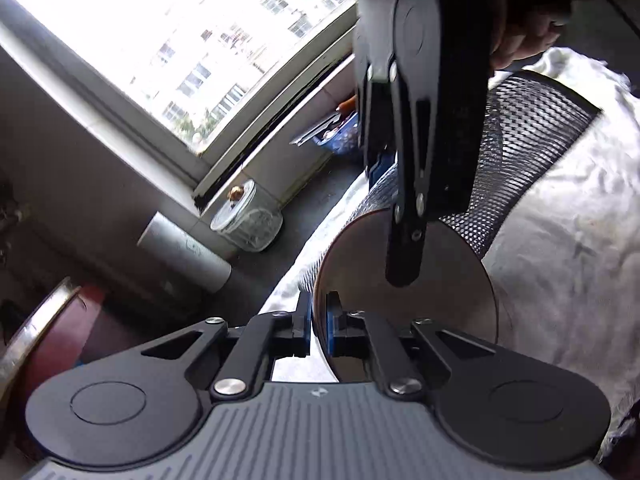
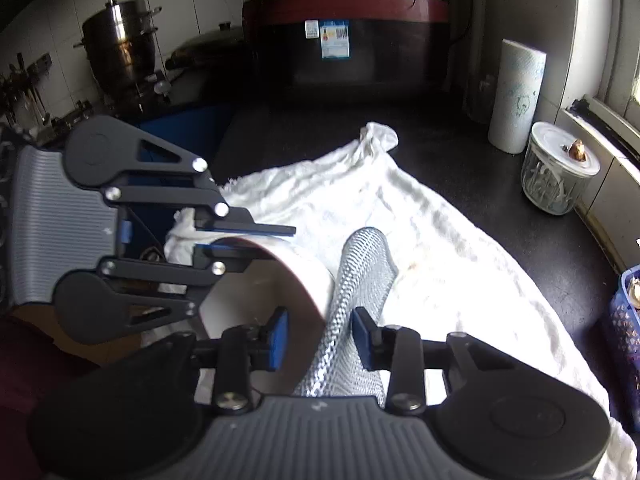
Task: Clean bowl
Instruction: 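Rotate the bowl with the left tool while the right tool rubs the pad on its outer wall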
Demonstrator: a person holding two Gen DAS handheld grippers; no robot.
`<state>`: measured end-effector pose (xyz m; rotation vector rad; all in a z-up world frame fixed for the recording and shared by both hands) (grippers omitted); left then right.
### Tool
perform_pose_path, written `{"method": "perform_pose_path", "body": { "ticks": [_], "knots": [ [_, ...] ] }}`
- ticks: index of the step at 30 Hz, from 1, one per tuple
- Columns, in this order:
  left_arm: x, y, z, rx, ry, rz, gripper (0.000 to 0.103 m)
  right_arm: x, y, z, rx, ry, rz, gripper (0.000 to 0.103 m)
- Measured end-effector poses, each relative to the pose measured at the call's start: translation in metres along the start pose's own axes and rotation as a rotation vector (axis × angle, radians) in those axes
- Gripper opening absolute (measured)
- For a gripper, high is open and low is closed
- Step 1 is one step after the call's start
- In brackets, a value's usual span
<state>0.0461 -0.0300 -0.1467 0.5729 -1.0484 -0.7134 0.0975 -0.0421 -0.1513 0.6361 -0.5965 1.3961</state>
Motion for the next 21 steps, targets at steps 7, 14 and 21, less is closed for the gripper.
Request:
{"method": "perform_pose_path", "body": {
  "ticks": [7,14,21],
  "knots": [
    [-0.009,0.002,0.008,-0.004,0.125,0.101,0.008,-0.014,0.001,-0.012,-0.088,0.013,-0.001,0.009],
    [-0.021,0.028,-0.001,-0.111,0.311,0.485,0.007,-0.014,0.009,-0.006,-0.185,-0.035,-0.103,0.008],
    [0.004,0.045,-0.029,-0.053,0.056,0.302,0.006,-0.001,-0.013,0.005,-0.323,-0.062,-0.084,0.009]
  ]
}}
Point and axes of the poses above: each gripper's, at about its wrist camera, not at the fingertips, and z roughly against the way its jaws point, y to its left, x to its top, the point moved 10 cm from there along -z, roughly the way its jaws point, and after that the axes turned 4 degrees about -y, right-handed, at the moved point
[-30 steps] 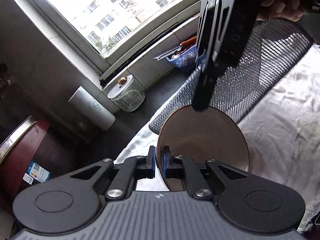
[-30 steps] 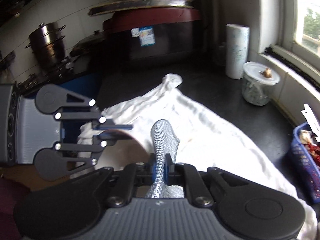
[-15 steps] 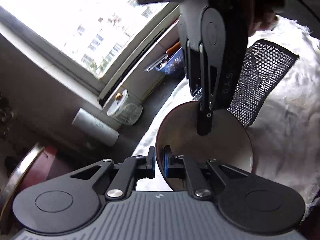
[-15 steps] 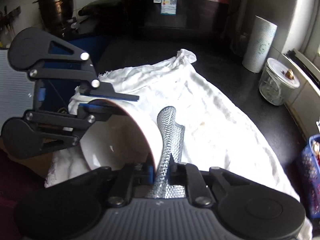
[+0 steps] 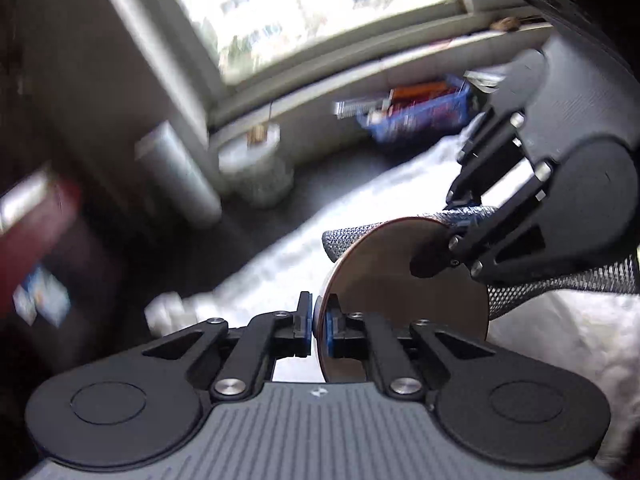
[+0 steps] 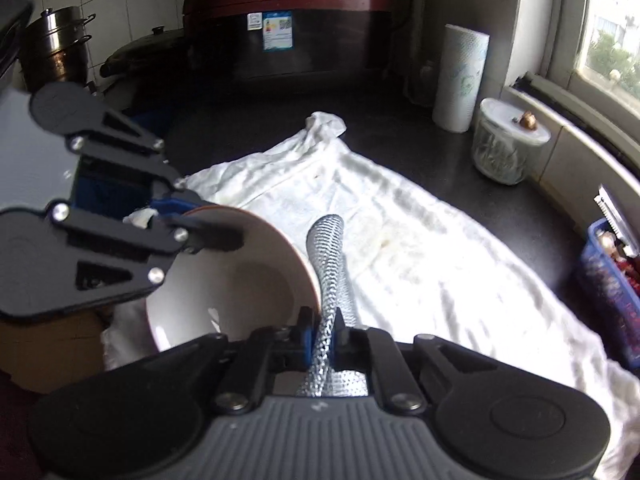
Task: Clean bowl
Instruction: 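Rotate the bowl with the left tool while the right tool rubs the pad on its outer wall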
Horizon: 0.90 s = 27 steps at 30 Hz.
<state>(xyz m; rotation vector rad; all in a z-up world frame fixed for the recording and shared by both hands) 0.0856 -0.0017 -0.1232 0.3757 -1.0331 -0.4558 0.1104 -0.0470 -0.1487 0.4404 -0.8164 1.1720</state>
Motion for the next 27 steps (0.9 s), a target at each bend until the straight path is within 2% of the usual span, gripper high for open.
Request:
{"method": "perform_pose_path", "body": {
  "ticks": [4,7,9,13,15,16,17,20,21,23,27],
  "knots": [
    [-0.01,-0.016,-0.009,-0.023,0.001,-0.072,0.007,0.01,-0.02,0.004,-0.128,-0.027,0.046,0.009],
    [-0.015,-0.023,-0.003,-0.01,0.012,-0.116,0.008,0.001,-0.017,0.0,-0.135,-0.005,0.085,0.009],
    [-0.018,-0.017,-0.001,-0.016,0.047,-0.047,0.006,-0.003,-0.014,-0.001,-0.124,-0.002,0.099,0.009],
    [-0.034,0.002,-0.001,-0.002,0.127,0.257,0.006,-0.006,-0.014,-0.007,-0.074,0.013,0.066,0.011],
    [-0.048,0.014,-0.001,-0.015,0.181,0.493,0.006,-0.007,-0.011,-0.01,-0.044,0.022,0.05,0.014],
    [-0.053,0.017,-0.002,-0.025,0.198,0.569,0.006,-0.008,-0.008,-0.01,-0.036,0.024,0.041,0.015],
    [-0.064,0.02,-0.002,-0.044,0.228,0.713,0.006,-0.009,-0.006,-0.011,-0.028,0.026,0.033,0.017],
    [-0.085,0.023,-0.004,-0.09,0.28,0.985,0.006,-0.017,0.003,-0.013,-0.011,0.038,0.014,0.019],
    [-0.096,0.024,-0.003,-0.114,0.307,1.117,0.006,-0.019,0.005,-0.013,-0.007,0.04,0.007,0.02],
    [-0.109,0.024,0.0,-0.134,0.332,1.265,0.007,-0.023,0.007,-0.014,-0.003,0.044,-0.014,0.019],
    [-0.121,0.023,-0.001,-0.161,0.359,1.388,0.008,-0.024,0.01,-0.015,0.006,0.041,-0.033,0.02]
  ]
}}
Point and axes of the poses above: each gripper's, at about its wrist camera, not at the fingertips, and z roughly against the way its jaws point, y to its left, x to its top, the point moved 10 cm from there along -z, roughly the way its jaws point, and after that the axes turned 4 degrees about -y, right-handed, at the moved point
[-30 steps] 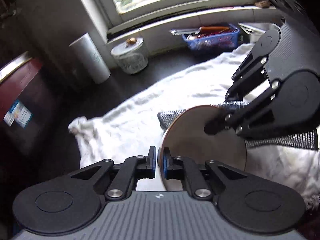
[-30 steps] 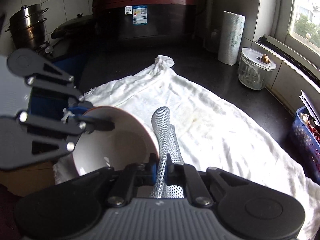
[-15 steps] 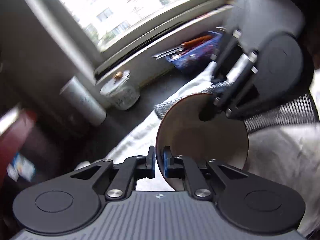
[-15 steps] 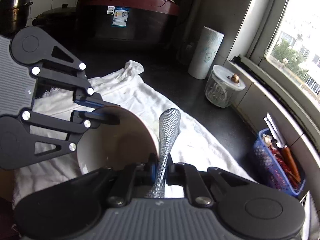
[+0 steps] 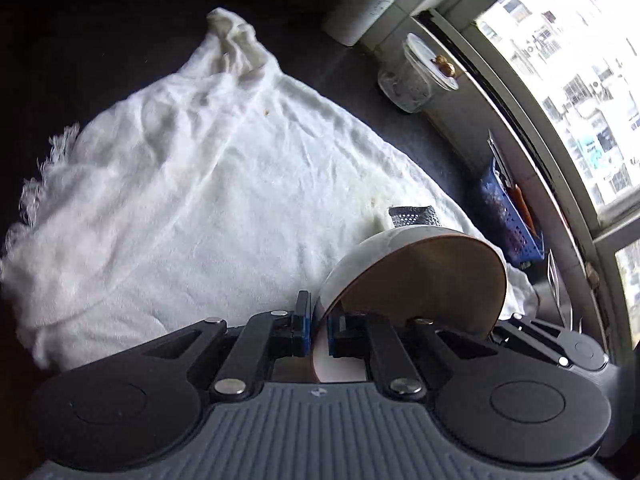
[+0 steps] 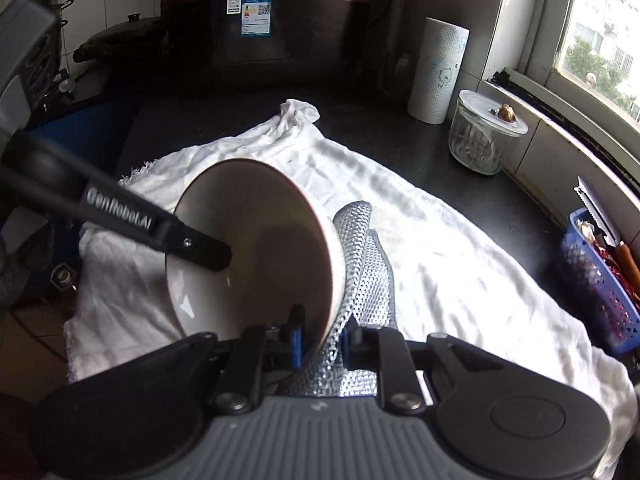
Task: Clean bowl
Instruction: 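Rotate the bowl with the left tool while the right tool rubs the pad on its outer wall, then hold the bowl tilted with the left tool while the right tool scrubs its outer base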
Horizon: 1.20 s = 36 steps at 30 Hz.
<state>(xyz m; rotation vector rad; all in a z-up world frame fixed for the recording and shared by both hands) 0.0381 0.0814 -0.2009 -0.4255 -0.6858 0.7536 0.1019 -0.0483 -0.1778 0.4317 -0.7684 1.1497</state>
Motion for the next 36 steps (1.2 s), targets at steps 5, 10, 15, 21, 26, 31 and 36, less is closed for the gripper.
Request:
{"method": "perform_pose_path", "body": {
  "ticks": [5,10,15,21,26,31,36],
  "knots": [
    [-0.002,-0.031,-0.002,0.1,-0.016,-0.407,0.011,0.001,-0.001,-0.001,-0.003,-0.006,-0.006,0.016],
    [-0.015,-0.076,0.005,0.226,-0.073,-0.995,0.015,0.006,-0.001,0.003,-0.053,-0.01,0.07,0.013],
    [-0.021,-0.101,0.005,0.277,-0.081,-1.205,0.012,0.021,-0.002,0.012,-0.159,-0.016,0.262,0.008],
    [-0.017,-0.096,0.007,0.26,-0.081,-1.112,0.008,0.025,0.003,0.016,-0.169,-0.006,0.333,0.01],
    [-0.006,-0.068,0.006,0.157,-0.016,-0.726,0.007,0.02,-0.002,0.013,-0.103,0.027,0.227,0.015],
    [-0.008,-0.041,-0.003,0.082,0.055,-0.365,0.007,0.011,0.001,0.012,-0.062,0.039,0.169,0.017],
    [-0.015,-0.014,-0.014,-0.006,0.147,0.037,0.007,0.004,0.005,0.012,-0.058,0.049,0.134,0.017]
  ]
}}
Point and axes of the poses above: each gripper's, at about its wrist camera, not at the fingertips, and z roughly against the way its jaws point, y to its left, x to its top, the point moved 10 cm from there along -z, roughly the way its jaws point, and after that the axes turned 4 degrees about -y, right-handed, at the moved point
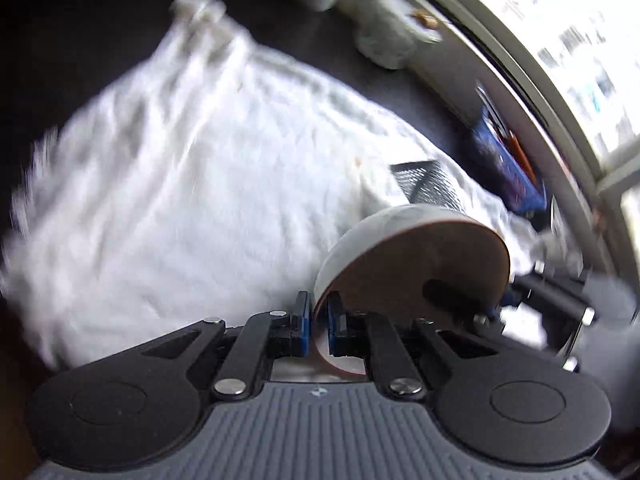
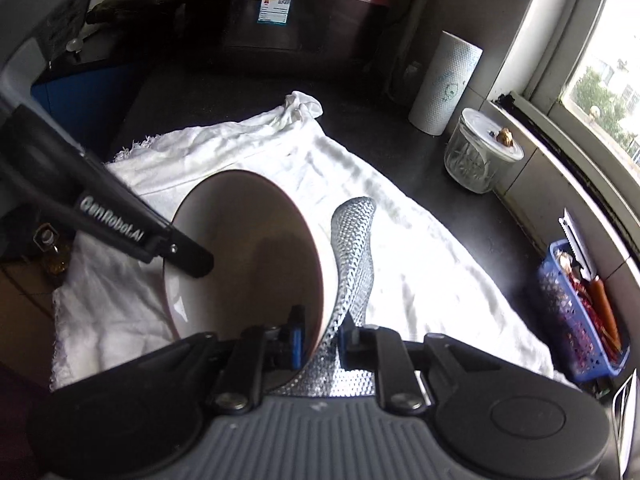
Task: Clean bowl
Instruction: 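Hold the bowl tilted with the left tool while the right tool scrubs its outer base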
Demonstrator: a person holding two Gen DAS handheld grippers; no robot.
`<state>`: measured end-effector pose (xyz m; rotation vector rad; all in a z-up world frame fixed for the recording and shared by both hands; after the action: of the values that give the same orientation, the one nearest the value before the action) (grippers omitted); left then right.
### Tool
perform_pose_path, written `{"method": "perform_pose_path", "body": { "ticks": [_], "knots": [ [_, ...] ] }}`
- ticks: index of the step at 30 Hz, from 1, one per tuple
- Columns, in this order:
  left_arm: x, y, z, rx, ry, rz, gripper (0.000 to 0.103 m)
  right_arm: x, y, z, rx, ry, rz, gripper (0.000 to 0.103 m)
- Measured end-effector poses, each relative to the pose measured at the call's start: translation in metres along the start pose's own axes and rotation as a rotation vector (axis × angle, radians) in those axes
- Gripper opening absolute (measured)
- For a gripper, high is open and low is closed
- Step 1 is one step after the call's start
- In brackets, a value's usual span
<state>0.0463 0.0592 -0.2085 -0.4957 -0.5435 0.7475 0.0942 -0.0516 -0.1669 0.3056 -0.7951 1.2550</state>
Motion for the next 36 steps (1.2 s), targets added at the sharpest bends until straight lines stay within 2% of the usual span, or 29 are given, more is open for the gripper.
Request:
{"method": "perform_pose_path", "body": {
  "ticks": [3,4,7,8,12,14,17,19,22,23,24,28,34,36],
  "knots": [
    [-0.003,0.008,-0.005,-0.046,0.015,0.114,0.007,-0.004,0.002,0.001,0.004,0.004,-0.025,0.02],
    [-0.003,0.007,-0.005,-0.045,0.015,0.105,0.007,-0.006,0.003,0.001,0.003,0.005,-0.029,0.02],
    [-0.002,-0.007,-0.005,0.005,0.008,-0.069,0.008,-0.008,0.003,0.001,0.004,0.001,-0.054,0.02],
    [-0.001,-0.012,-0.005,0.027,0.002,-0.137,0.01,-0.009,0.003,0.001,0.006,-0.002,-0.065,0.018],
    [-0.001,-0.048,0.009,0.219,-0.09,-0.68,0.014,-0.007,0.0,0.002,0.011,-0.012,-0.076,0.015],
    [-0.005,-0.065,0.014,0.278,-0.128,-0.911,0.014,-0.003,0.001,0.005,-0.012,-0.031,-0.041,0.013],
    [-0.01,-0.08,0.015,0.332,-0.159,-1.107,0.014,0.004,0.0,0.008,-0.058,-0.053,0.049,0.01],
    [-0.013,-0.085,0.016,0.356,-0.174,-1.162,0.011,0.009,0.002,0.011,-0.101,-0.067,0.148,0.01],
    [-0.009,-0.079,0.016,0.326,-0.17,-1.04,0.011,0.013,0.004,0.012,-0.124,-0.073,0.225,0.01],
    [-0.006,-0.073,0.017,0.296,-0.159,-0.959,0.011,0.013,0.004,0.013,-0.12,-0.072,0.219,0.01],
    [-0.003,-0.068,0.017,0.268,-0.149,-0.883,0.011,0.014,0.003,0.013,-0.114,-0.07,0.208,0.01],
    [-0.003,-0.05,0.013,0.206,-0.105,-0.708,0.011,0.008,-0.004,0.01,-0.052,-0.038,0.092,0.014],
    [-0.007,-0.023,0.007,0.12,-0.055,-0.404,0.01,-0.002,0.0,0.007,-0.018,-0.011,0.029,0.016],
    [-0.006,-0.012,0.004,0.082,-0.033,-0.259,0.01,-0.004,0.003,0.006,-0.013,-0.008,0.008,0.018]
  ]
}}
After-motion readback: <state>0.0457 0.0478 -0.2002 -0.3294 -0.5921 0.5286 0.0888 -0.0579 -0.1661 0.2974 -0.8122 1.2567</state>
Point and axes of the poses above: each gripper's, at about its wrist camera, not at the fingertips, and z roughly against the way its jaws point, y to its left, x to its top, the point moved 10 cm from there along -z, roughly the way its jaws point, and after that the axes turned 4 degrees about -y, right-handed, at the moved point
